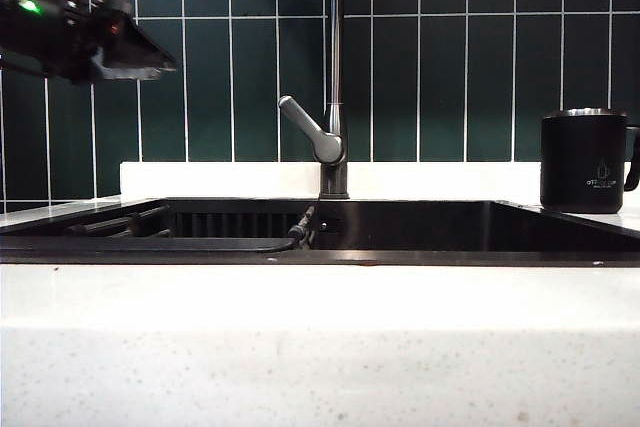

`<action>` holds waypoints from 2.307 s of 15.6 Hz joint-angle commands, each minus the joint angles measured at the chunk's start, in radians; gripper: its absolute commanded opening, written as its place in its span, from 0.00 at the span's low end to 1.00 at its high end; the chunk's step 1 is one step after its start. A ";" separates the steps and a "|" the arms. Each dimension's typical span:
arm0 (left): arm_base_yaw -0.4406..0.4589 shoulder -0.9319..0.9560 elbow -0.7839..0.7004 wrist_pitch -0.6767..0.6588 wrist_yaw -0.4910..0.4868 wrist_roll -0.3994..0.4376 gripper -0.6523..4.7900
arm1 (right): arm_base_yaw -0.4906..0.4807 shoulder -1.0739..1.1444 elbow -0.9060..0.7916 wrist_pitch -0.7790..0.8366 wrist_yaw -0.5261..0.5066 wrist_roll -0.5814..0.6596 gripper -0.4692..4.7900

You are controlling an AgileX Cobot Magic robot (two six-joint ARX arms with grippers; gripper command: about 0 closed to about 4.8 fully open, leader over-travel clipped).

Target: Pick up the mug next to the sink, go to the faucet to get some water, pour the water into the sink, and finally put the mug back to its place.

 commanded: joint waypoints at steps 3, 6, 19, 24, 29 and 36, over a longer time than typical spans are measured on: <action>-0.014 0.042 0.035 0.014 0.004 0.000 0.46 | 0.022 0.055 0.126 -0.124 0.031 0.060 0.55; -0.014 0.041 0.035 0.014 0.011 0.002 0.46 | 0.020 0.055 0.126 -0.126 0.023 0.060 0.55; -0.014 0.050 0.035 0.004 0.011 0.027 0.46 | 0.019 0.205 0.149 0.044 -0.091 0.085 0.63; -0.014 0.064 0.034 -0.026 0.011 0.049 0.46 | 0.014 0.246 0.150 0.185 -0.142 0.085 0.60; -0.014 0.064 0.034 -0.028 0.011 0.053 0.46 | 0.014 0.280 0.149 0.238 -0.201 0.085 0.32; -0.027 0.064 0.034 -0.023 0.147 0.032 0.44 | 0.023 0.232 0.150 0.276 -0.205 0.192 0.10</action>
